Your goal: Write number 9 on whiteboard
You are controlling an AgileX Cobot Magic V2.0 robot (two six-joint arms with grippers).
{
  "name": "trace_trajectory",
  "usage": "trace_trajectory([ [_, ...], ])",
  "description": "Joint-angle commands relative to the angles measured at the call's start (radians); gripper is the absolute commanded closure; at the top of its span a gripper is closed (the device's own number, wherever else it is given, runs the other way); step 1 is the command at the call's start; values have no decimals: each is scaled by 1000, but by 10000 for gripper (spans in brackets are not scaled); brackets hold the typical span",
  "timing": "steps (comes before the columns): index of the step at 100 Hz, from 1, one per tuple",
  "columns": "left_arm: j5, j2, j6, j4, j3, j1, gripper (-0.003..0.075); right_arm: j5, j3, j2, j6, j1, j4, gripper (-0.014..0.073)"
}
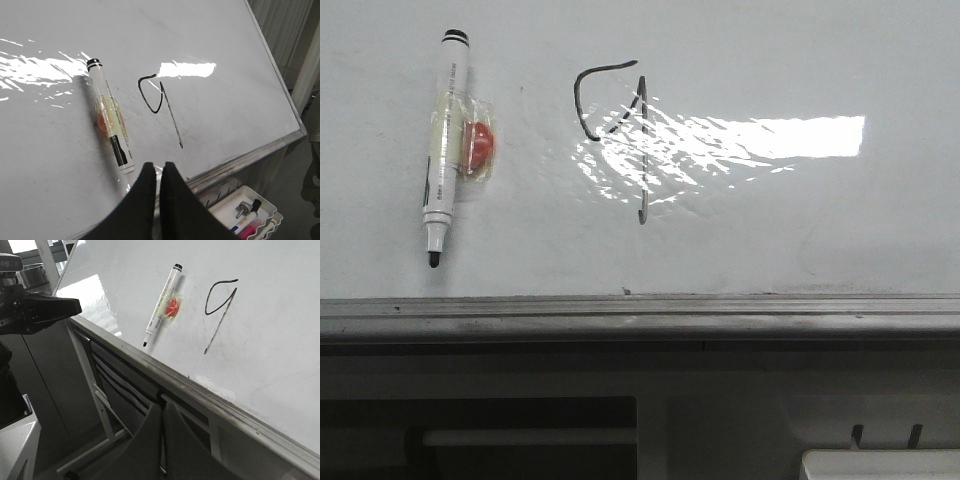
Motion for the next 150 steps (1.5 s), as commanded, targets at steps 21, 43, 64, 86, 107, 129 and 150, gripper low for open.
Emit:
trace_trajectory([
  [21,-10,-126,-2,-24,41,50,740,-83,-25,7,-8,1,2,663],
  [43,50,-199,-2,-22,41,215,740,-83,-25,7,-8,1,2,663],
  [64,187,-281,-2,-11,41,398,740,-83,-25,7,-8,1,2,663],
  [86,248,-333,-2,83,41,563,740,-83,-25,7,-8,1,2,663],
  [107,305,-333,-2,128,41,720,740,-83,-25,7,-8,1,2,663],
  [129,402,-335,-2,161,41,802,740,-83,-25,7,-8,1,2,663],
  [150,542,-335,-2,176,42,813,740,-83,-25,7,-8,1,2,663],
])
